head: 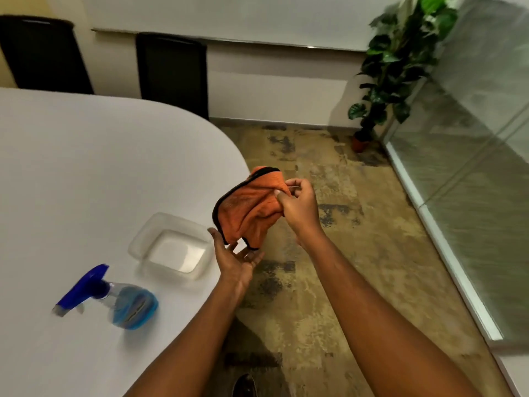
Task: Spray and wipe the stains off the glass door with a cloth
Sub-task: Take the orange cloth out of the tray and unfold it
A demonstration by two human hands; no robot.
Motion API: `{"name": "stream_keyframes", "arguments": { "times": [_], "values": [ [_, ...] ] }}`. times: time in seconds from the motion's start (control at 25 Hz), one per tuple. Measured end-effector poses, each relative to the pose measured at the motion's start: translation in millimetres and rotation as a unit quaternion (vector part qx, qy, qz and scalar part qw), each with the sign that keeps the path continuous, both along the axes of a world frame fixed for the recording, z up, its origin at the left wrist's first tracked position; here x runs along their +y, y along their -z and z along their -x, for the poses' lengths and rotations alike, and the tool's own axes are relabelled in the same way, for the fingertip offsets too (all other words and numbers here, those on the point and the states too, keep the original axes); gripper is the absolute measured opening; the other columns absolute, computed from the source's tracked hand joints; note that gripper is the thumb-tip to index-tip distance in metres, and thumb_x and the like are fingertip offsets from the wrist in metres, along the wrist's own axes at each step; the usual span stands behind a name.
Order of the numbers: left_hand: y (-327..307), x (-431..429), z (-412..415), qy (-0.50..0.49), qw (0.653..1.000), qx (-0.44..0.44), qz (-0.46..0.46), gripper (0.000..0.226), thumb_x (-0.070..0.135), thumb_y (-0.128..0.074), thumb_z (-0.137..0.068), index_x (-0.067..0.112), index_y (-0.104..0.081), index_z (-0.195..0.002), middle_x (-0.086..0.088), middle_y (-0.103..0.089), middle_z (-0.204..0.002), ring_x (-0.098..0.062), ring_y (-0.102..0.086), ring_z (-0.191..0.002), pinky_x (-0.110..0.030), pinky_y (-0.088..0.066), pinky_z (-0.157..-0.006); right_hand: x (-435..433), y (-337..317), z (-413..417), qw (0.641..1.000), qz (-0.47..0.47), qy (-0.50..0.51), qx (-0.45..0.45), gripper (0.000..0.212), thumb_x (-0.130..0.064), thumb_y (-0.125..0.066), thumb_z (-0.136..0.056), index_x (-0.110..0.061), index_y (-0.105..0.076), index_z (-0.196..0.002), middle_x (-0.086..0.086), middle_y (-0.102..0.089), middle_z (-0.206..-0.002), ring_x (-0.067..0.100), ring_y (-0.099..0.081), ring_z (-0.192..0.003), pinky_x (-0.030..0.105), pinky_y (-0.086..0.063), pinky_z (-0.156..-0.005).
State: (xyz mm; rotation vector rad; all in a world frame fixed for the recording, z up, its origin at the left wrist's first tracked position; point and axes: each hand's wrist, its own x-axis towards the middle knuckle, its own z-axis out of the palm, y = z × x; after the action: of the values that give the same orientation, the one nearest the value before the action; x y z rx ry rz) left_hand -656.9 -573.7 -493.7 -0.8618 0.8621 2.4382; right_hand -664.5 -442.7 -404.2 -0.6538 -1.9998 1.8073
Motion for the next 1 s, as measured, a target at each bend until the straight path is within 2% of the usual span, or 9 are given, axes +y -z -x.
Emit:
{"name": "stream_keyframes", "arguments": {
  "times": [0.08,0.12,0.24,0.36,0.44,0.6,0.76,0.88,1.0],
  "values": [
    [-6,27,-10,0.046,0.999,0.02,0.012,0.084,0.081,-0.05,-0.073,0.008,-0.053,-0.115,-0.015,-0.059,-0.113,-0.035,-0.061,-0.105,-0.046,-0.05,-0.095,33,-5,-25,0.999,0.031,0.043,-0.003,0.02,-0.012,-0.064,-0.085,-0.021,-0.052,-0.098,0.015,-0.064,-0.107,0.03,-0.064,-0.094,0.045,-0.054,-0.076],
    [-11,44,-18,0.085,0.995,0.039,0.031,0.079,0.082,-0.047,-0.074,0.01,-0.058,-0.105,-0.012,-0.062,-0.102,-0.027,-0.062,-0.09,-0.036,-0.049,-0.08,53,-9,-41,0.997,0.042,0.063,0.0,0.02,-0.012,-0.064,-0.085,-0.021,-0.052,-0.099,0.015,-0.065,-0.108,0.029,-0.064,-0.093,0.046,-0.054,-0.076],
    [-25,99,-47,0.205,0.969,0.109,0.084,0.073,0.082,-0.04,-0.077,0.016,-0.069,-0.09,-0.004,-0.066,-0.081,-0.013,-0.052,-0.06,-0.027,-0.029,-0.055,113,-19,-98,0.992,0.06,0.112,0.015,0.02,-0.012,-0.062,-0.087,-0.022,-0.052,-0.101,0.011,-0.068,-0.102,0.021,-0.064,-0.083,0.04,-0.052,-0.071],
    [-33,161,-87,0.293,0.939,0.146,0.101,0.066,0.073,-0.044,-0.083,0.021,-0.07,-0.115,-0.002,-0.072,-0.11,-0.016,-0.062,-0.096,-0.033,-0.042,-0.083,167,-26,-163,0.984,0.077,0.155,0.038,0.02,-0.009,-0.061,-0.089,-0.019,-0.052,-0.103,0.004,-0.069,-0.091,0.015,-0.064,-0.076,0.034,-0.052,-0.064],
    [-34,199,-121,0.326,0.931,0.145,0.079,0.048,0.061,-0.052,-0.087,0.021,-0.069,-0.11,-0.002,-0.073,-0.108,-0.018,-0.065,-0.103,-0.044,-0.04,-0.102,200,-29,-208,0.977,0.096,0.181,0.052,0.02,-0.007,-0.06,-0.089,-0.017,-0.051,-0.105,0.002,-0.069,-0.089,0.011,-0.065,-0.073,0.03,-0.05,-0.061],
    [-31,279,-205,0.37,0.919,0.135,-0.009,0.033,0.041,-0.062,-0.09,0.01,-0.071,-0.095,-0.008,-0.079,-0.088,-0.023,-0.077,-0.08,-0.045,-0.051,-0.096,268,-37,-309,0.959,0.147,0.228,0.076,0.024,-0.006,-0.06,-0.088,-0.016,-0.051,-0.107,0.002,-0.068,-0.092,0.013,-0.062,-0.074,0.03,-0.048,-0.063],
    [-34,363,-284,0.434,0.891,0.119,-0.059,0.027,0.032,-0.061,-0.09,0.008,-0.073,-0.09,-0.009,-0.078,-0.086,-0.023,-0.072,-0.085,-0.033,-0.053,-0.088,329,-41,-411,0.928,0.192,0.305,0.096,0.023,-0.005,-0.059,-0.086,-0.017,-0.054,-0.106,0.002,-0.064,-0.083,0.015,-0.055,-0.068,0.03,-0.042,-0.064],
    [-41,426,-347,0.51,0.849,0.131,-0.033,0.012,0.026,-0.058,-0.092,0.017,-0.066,-0.091,-0.002,-0.077,-0.075,-0.017,-0.067,-0.078,-0.027,-0.048,-0.072,372,-38,-491,0.883,0.209,0.398,0.132,0.016,-0.008,-0.06,-0.086,-0.018,-0.054,-0.096,0.0,-0.059,-0.074,0.013,-0.051,-0.064,0.027,-0.038,-0.06],
    [-50,478,-402,0.556,0.816,0.15,-0.047,0.012,0.019,-0.054,-0.092,0.014,-0.064,-0.095,-0.007,-0.078,-0.079,-0.02,-0.074,-0.074,-0.032,-0.062,-0.069,402,-33,-559,0.827,0.246,0.474,0.175,0.02,-0.018,-0.071,-0.082,-0.019,-0.054,-0.094,-0.002,-0.06,-0.075,0.014,-0.054,-0.068,0.027,-0.04,-0.062]
  ]
}}
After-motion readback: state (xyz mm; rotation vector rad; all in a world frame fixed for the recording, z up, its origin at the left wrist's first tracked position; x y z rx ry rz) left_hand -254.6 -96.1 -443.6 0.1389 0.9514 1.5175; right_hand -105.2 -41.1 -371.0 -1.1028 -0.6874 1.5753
